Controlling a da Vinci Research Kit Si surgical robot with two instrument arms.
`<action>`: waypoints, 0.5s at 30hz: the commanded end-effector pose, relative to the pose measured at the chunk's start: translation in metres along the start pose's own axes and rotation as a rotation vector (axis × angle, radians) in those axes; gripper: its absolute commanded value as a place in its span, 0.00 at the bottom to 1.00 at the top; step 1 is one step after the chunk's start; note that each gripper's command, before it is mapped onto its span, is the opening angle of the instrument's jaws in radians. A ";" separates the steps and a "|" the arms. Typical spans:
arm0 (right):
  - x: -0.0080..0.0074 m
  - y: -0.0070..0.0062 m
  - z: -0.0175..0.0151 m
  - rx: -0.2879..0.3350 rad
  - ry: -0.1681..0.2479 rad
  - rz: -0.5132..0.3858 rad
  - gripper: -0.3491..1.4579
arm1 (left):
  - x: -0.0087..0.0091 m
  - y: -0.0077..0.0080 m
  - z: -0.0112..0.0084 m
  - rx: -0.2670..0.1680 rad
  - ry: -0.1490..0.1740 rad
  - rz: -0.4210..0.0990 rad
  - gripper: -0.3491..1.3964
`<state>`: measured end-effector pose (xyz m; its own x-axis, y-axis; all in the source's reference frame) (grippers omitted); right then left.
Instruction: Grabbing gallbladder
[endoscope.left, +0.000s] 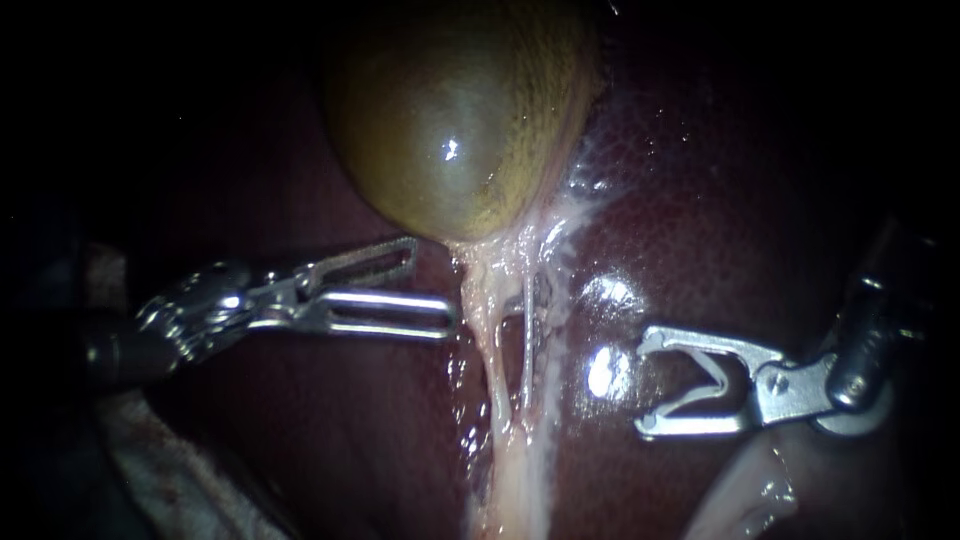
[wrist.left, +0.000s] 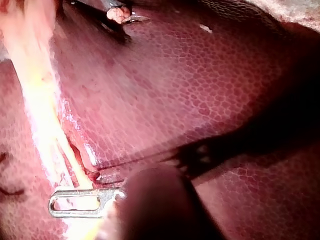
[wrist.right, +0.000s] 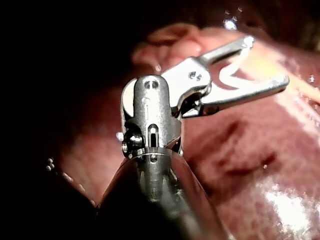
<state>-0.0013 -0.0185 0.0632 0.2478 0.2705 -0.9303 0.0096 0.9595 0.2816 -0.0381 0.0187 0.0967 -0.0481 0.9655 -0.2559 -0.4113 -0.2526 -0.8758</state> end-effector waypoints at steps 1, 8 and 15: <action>0.0000 0.0000 0.0000 0.000 0.000 0.000 0.53 | -0.0001 -0.0001 0.0003 0.002 0.001 -0.017 0.74; 0.0000 0.0000 0.0000 0.000 0.000 0.000 0.53 | -0.0001 -0.0010 0.0025 0.020 0.003 -0.064 0.70; 0.0000 0.0000 0.0000 0.000 0.000 0.000 0.53 | -0.0002 -0.0012 0.0040 0.037 -0.007 -0.097 0.59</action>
<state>-0.0013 -0.0185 0.0632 0.2481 0.2705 -0.9302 0.0097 0.9595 0.2816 -0.0414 0.0190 0.0994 -0.0091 0.9870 -0.1607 -0.4487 -0.1476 -0.8814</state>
